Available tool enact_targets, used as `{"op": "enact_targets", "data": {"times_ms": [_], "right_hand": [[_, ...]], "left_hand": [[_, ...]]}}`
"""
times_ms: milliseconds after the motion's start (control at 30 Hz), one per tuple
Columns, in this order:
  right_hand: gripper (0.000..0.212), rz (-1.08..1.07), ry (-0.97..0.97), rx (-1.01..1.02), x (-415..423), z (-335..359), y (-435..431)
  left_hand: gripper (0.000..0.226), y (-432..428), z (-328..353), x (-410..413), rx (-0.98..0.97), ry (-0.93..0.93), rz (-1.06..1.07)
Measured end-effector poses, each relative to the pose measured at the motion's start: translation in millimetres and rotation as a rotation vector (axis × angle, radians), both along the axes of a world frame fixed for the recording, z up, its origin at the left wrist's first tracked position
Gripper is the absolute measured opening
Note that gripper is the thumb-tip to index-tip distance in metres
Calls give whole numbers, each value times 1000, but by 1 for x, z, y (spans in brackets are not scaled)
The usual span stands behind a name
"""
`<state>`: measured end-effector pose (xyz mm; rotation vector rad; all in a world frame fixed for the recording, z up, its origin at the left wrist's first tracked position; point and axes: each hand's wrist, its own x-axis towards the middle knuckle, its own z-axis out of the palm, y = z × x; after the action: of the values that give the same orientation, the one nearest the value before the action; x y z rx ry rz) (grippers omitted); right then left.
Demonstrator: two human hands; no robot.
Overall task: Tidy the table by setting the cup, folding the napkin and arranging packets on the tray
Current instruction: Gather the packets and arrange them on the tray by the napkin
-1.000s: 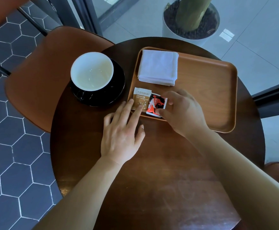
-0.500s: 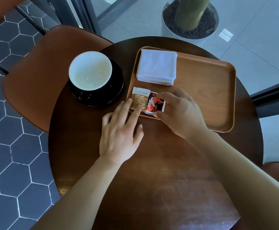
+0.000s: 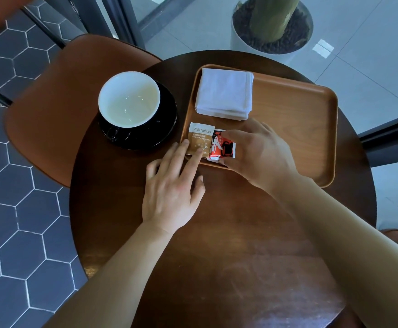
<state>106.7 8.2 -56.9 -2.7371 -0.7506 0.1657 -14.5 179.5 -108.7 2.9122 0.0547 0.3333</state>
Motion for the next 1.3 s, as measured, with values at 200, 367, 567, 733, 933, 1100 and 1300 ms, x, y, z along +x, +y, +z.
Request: {"op": "enact_targets", "data": {"times_ms": [200, 367, 567, 733, 933, 1100, 1300], "right_hand": [[51, -7, 17, 21, 3, -2, -2], [49, 2, 18, 48, 2, -2, 2], [48, -19, 24, 80, 0, -2, 1], [49, -33, 55, 115, -1, -3, 2], [51, -38, 74, 146, -4, -3, 5], [46, -36, 52, 137, -4, -4, 4], [38, -45, 48, 127, -7, -4, 3]], "left_hand": [[47, 0, -1, 0, 4, -3, 3], [47, 0, -1, 1, -3, -6, 2], [47, 0, 0, 0, 1, 3, 1], [47, 0, 0, 0, 1, 3, 5], [48, 0, 1, 0, -1, 10, 6], [47, -1, 1, 0, -5, 0, 2], [48, 0, -1, 0, 2, 3, 4]]}}
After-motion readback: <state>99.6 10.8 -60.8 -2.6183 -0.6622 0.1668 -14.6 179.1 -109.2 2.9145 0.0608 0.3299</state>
